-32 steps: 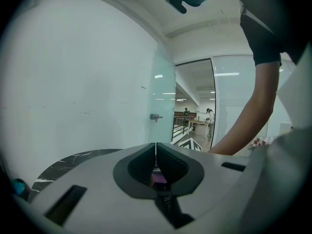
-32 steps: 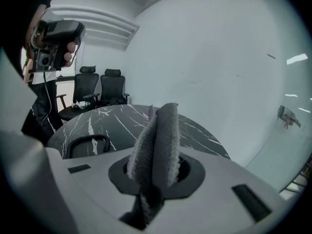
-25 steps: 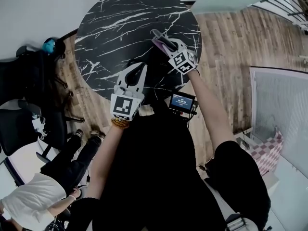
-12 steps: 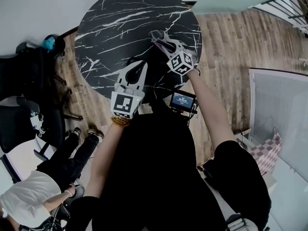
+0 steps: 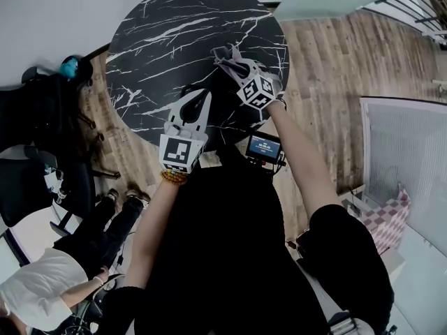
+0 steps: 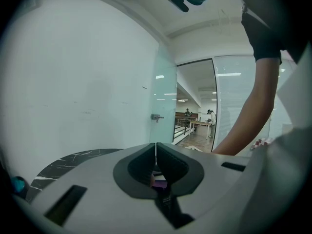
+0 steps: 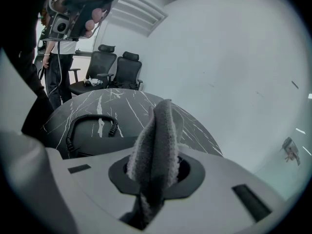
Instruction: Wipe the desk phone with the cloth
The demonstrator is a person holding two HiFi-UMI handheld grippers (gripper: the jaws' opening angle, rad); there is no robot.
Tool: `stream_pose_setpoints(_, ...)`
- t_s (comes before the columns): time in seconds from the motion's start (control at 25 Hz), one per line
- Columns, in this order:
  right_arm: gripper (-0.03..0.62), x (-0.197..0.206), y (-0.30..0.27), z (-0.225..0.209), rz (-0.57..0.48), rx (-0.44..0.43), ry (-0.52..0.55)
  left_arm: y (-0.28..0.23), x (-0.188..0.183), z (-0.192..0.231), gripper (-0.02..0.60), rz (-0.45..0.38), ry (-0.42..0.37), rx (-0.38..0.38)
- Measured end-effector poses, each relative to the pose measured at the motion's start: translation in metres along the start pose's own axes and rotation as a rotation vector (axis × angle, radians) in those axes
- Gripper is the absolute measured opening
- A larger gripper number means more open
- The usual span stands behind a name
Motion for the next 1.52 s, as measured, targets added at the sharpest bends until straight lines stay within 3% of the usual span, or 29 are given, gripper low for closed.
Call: stream_pose_setpoints(1.52,0.063,0.0,-0.001,0.015,-0.009,-0.075,0.007,-0.001,0.006,0.0,0.017,0.025,0.0,-0.002)
Point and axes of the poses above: the fingertips, and each gripper's own axes: y backward along the fingers, z to its left, x out of its underside, the point moved 9 cm from there along y, backward along the fingers
